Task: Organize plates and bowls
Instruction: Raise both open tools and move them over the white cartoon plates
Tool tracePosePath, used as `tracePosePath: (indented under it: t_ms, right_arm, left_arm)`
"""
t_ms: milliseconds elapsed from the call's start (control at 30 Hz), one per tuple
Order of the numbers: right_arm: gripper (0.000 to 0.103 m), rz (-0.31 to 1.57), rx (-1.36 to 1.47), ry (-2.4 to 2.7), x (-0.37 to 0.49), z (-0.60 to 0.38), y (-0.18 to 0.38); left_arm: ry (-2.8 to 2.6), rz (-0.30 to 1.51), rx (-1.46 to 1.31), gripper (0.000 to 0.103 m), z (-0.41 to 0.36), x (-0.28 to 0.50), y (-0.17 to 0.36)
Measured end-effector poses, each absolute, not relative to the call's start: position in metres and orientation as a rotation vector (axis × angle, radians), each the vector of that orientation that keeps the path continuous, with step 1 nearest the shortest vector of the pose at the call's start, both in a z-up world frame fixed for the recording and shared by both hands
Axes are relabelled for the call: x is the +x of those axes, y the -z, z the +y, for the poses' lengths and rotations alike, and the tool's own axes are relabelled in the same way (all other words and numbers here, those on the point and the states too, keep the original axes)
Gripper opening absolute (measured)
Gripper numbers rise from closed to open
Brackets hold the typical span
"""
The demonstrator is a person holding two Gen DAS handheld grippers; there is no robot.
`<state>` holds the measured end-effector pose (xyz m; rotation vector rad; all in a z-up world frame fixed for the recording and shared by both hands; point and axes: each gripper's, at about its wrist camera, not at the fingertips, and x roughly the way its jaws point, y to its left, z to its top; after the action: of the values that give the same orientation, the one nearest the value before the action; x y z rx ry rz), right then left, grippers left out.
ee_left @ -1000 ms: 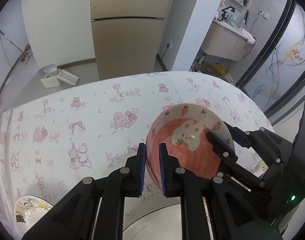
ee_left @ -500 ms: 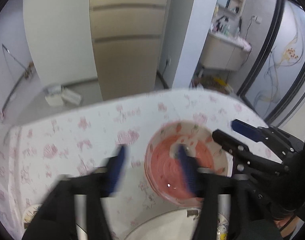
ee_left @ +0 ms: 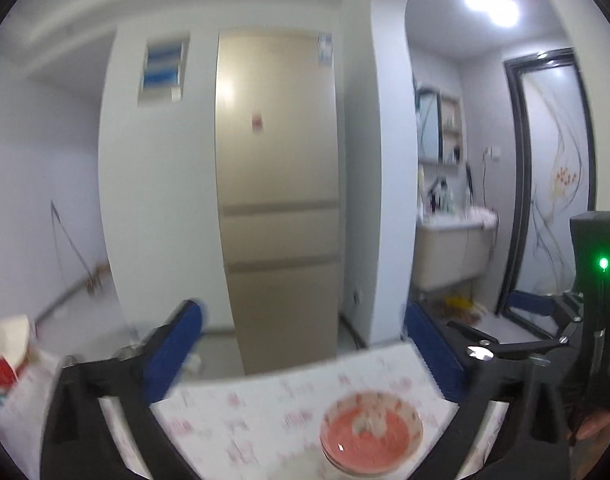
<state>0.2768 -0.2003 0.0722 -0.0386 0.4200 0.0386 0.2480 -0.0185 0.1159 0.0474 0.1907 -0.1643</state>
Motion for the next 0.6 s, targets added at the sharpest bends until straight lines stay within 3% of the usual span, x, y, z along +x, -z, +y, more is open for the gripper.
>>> tracePosePath:
  t_ms: [33, 367, 600]
  right_arm:
    - [0.103, 0.388, -0.034, -0.014, 0.271, -0.202, -0.077]
    - [0.103, 0.134, 0.037, 0.137, 0.224, -0.207, -0.124]
    - [0.103, 0.012, 0.068, 0.092, 0.173, -0.189, -0.163]
  left_arm:
    - [0.160, 0.170, 0.059, 0.103, -0.019, 0.244, -0.119]
    - [0.181, 0.054, -0.098, 0.103, 0.010, 0.204, -0.154]
    - [0.139, -0.009, -0.050, 0.103, 0.023, 0.137, -0.197]
